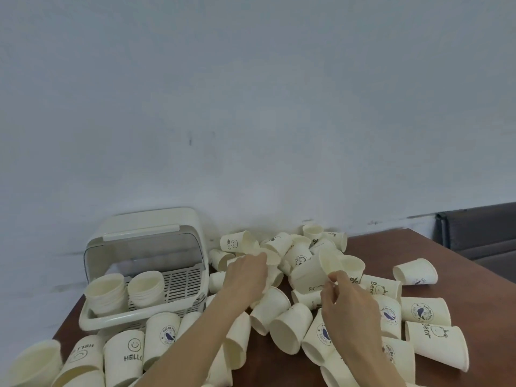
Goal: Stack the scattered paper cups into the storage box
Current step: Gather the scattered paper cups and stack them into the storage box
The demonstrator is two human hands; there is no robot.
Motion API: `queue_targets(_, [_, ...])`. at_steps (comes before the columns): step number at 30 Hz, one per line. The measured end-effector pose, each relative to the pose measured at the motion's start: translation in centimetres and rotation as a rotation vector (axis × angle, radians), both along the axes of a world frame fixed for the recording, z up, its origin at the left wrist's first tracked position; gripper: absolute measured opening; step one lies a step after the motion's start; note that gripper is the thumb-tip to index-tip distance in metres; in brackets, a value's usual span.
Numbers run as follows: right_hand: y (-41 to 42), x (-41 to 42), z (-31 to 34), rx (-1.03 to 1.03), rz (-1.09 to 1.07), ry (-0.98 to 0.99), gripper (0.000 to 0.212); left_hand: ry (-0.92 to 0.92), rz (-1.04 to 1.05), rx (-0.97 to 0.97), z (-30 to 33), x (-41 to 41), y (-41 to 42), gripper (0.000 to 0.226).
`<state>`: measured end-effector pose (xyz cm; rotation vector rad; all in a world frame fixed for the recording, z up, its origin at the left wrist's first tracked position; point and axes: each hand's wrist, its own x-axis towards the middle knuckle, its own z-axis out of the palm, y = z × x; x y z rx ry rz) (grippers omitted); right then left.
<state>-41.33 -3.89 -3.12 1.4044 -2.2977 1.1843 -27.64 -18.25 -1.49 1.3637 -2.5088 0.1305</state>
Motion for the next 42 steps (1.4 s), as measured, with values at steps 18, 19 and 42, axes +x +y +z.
queue_targets(18, [1.3, 11.7, 1.2, -0.007, 0.367, -0.003, 0.005, 0.403, 0.130, 0.041, 0.8, 14.9, 10.4, 0.019])
queue_targets(19, [1.2, 12.2, 1.1, 0.013, 0.375, -0.002, 0.005, 0.412, 0.141, 0.038, 0.7, 15.6, 10.8, 0.019])
queue_targets(42, [-12.3, 25.5, 4.0, 0.057, 0.525, 0.148, 0.019, 0.534, 0.427, -0.036, 0.6, 26.8, 11.8, 0.027])
